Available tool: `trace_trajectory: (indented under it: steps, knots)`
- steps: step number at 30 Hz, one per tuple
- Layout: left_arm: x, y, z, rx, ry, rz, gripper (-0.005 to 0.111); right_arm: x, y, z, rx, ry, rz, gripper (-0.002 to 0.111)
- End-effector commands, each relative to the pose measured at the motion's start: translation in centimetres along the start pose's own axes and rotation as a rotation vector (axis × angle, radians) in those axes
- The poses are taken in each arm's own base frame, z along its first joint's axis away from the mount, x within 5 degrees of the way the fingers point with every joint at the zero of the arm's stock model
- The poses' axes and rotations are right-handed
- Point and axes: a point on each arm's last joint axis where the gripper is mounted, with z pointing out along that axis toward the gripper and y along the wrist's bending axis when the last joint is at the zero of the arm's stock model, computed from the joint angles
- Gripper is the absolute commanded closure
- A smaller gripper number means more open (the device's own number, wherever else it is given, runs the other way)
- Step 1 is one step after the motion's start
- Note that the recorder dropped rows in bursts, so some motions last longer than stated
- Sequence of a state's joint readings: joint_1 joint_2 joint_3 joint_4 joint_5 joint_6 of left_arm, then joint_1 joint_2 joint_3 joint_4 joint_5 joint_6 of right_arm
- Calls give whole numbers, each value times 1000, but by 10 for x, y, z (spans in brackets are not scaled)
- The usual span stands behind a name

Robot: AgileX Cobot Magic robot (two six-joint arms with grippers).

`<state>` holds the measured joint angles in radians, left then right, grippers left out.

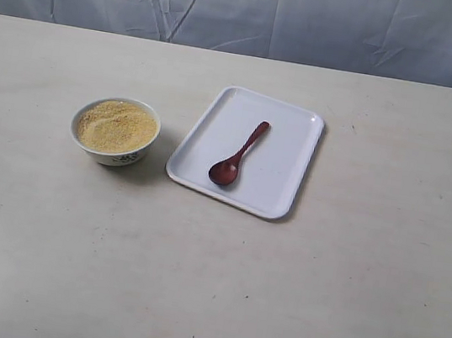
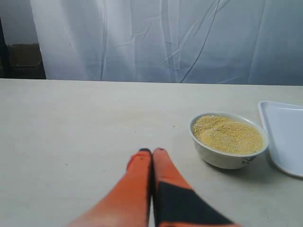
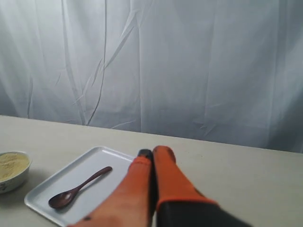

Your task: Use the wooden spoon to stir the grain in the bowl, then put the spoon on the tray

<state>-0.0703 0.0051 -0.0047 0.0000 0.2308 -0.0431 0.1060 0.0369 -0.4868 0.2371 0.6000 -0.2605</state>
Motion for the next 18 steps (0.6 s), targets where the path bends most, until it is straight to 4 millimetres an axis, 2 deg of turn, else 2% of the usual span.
trace_trajectory:
  steps: [1, 9, 13, 18]
  knots:
    - [1, 0, 0, -1, -6, -1, 107, 0, 0, -4, 28, -26, -2, 108]
    - [1, 0, 0, -1, -6, -1, 107, 1, 1, -4, 28, -26, -3, 108]
    - [1, 0, 0, -1, -6, -1, 107, 16, 0, 3, 30, 17, -3, 108]
    - [1, 0, 0, -4, -6, 13, 107, 46, -1, 17, 33, 93, 10, 108]
